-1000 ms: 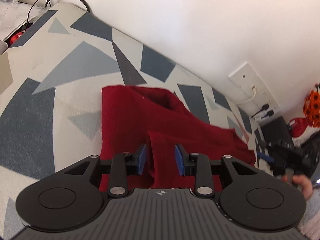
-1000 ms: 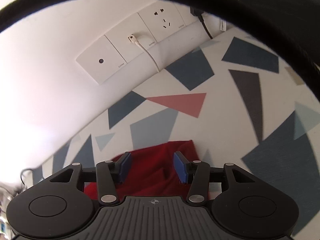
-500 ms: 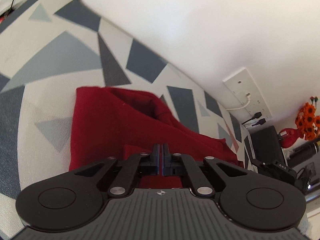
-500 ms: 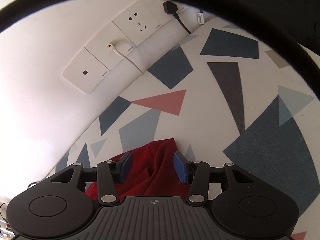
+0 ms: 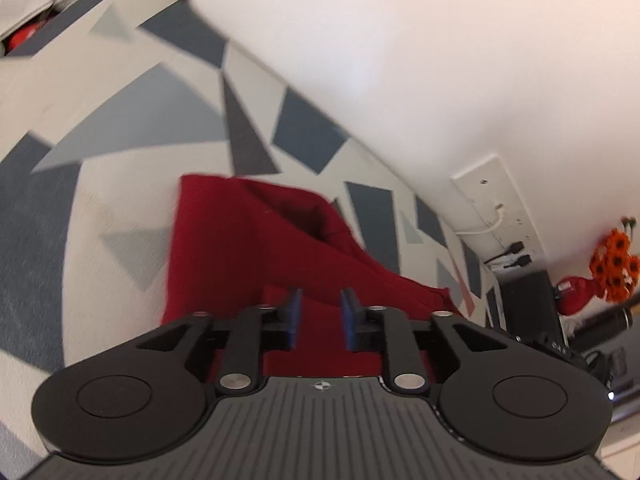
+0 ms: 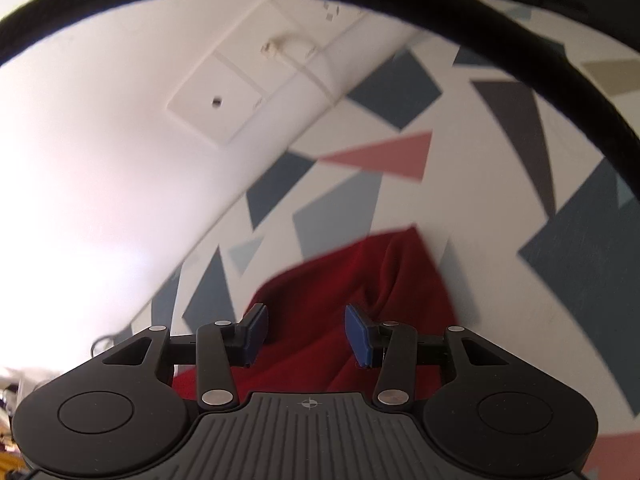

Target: Fold clothes

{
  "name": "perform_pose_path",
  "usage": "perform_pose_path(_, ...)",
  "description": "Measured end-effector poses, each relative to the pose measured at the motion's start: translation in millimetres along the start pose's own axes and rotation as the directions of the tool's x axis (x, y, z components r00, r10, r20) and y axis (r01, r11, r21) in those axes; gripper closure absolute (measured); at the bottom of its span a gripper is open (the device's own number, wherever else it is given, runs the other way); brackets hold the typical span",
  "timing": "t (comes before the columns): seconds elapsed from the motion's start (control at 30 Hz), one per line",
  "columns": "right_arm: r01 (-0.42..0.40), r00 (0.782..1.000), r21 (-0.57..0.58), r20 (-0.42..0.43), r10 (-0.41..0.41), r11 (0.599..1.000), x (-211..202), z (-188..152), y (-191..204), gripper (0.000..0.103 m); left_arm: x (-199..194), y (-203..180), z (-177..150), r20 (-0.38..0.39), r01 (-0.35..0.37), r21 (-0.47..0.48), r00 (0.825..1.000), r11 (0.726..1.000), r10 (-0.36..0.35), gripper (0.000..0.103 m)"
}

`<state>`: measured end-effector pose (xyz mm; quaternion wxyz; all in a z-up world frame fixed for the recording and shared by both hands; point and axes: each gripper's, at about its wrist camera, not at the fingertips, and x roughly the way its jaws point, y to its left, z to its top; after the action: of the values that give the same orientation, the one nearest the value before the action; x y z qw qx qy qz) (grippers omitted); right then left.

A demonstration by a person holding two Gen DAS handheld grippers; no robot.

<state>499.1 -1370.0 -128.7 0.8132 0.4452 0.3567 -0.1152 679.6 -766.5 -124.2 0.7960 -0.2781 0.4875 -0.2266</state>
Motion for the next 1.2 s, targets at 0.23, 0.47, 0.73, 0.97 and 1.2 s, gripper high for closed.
perform_pose_path(0.23, 0.058, 0.998, 0.093, -0.006, -0.058, 0.994, 5, 4, -17, 0.062, 18, -2, -7, -0.042, -0.016, 0.050, 0.999, 0.999, 0.018, 0.066)
perform_pose_path(0.47, 0.083, 0.996, 0.182, -0.003, -0.084, 0.980, 12, 17, -31, 0.069, 21, -14, -13, -0.027, 0.028, 0.119, 0.999, 0.992, -0.025, 0.100)
perform_pose_path(0.73, 0.121, 0.990, 0.172, 0.053, -0.132, 0.978, -7, 9, -31, 0.100, -9, -30, -20, 0.086, 0.021, 0.212, 0.995, 0.977, -0.040, 0.103)
perform_pose_path(0.97, 0.044, 0.992, 0.156, 0.112, -0.062, 0.987, -23, 16, -21, 0.100, -28, -34, -12, 0.130, 0.015, 0.236, 0.990, 0.972, -0.047, 0.103)
perform_pose_path(1.2, 0.074, 0.993, 0.141, 0.083, -0.086, 0.987, -8, 17, -13, 0.100, 4, 0, -4, 0.001, -0.020, 0.068, 1.000, 0.997, 0.020, 0.082)
